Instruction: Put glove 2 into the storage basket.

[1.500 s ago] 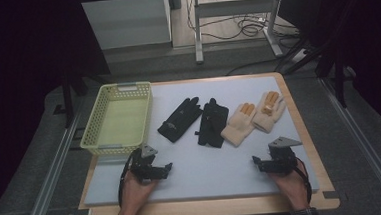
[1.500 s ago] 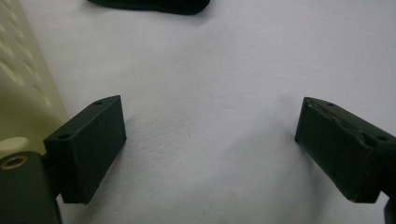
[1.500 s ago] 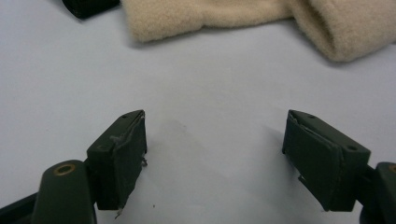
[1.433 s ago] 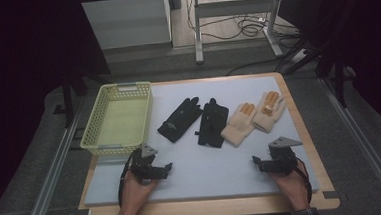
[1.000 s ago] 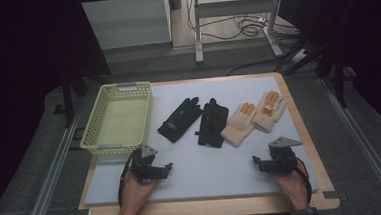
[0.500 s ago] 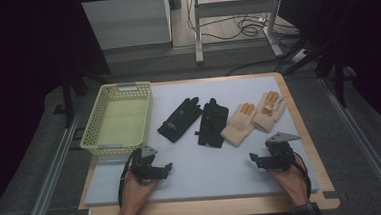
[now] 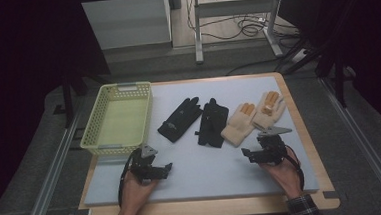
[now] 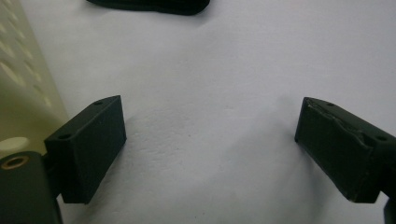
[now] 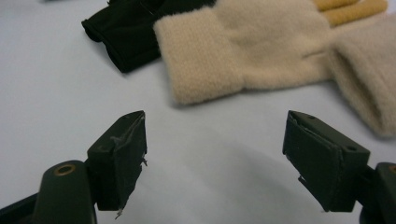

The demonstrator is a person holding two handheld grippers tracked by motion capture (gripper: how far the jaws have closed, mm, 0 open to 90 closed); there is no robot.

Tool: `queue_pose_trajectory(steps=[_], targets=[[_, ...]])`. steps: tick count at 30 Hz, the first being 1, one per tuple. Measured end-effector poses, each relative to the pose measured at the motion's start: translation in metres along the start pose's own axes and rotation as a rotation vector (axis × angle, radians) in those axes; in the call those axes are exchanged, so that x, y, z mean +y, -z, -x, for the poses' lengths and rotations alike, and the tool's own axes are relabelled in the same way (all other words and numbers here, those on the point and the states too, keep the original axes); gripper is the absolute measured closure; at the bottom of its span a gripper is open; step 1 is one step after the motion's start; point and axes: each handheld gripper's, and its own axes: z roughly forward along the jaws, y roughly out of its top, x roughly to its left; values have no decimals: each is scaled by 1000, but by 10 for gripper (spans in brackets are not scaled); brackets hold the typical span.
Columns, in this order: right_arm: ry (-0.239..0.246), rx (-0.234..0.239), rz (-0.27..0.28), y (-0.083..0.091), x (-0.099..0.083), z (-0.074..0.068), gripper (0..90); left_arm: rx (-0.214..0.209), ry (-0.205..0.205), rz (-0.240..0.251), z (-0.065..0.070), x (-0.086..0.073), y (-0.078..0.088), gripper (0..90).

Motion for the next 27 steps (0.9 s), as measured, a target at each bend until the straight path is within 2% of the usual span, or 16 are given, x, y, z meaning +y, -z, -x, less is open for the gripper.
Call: queue_pose_trajectory(steps=[9, 10, 14, 20, 21, 27], targets=[[24, 30, 3, -7, 18, -5, 218, 0, 0, 0, 0, 0, 0, 91], [34, 45, -1, -10, 23, -7, 220, 0, 0, 0, 0, 0, 0, 91], [60, 49, -5, -13, 31, -11, 232, 0, 1, 0, 0, 0, 0, 91], [95, 73, -9, -26, 52, -17, 269, 0, 1, -1, 0, 0, 0, 91], [108, 77, -10, -32, 61, -20, 282, 0, 3, -1, 0, 0, 0, 91], [149, 76, -17, -45, 80, -26, 325, -1, 0, -1, 0, 0, 0, 90]])
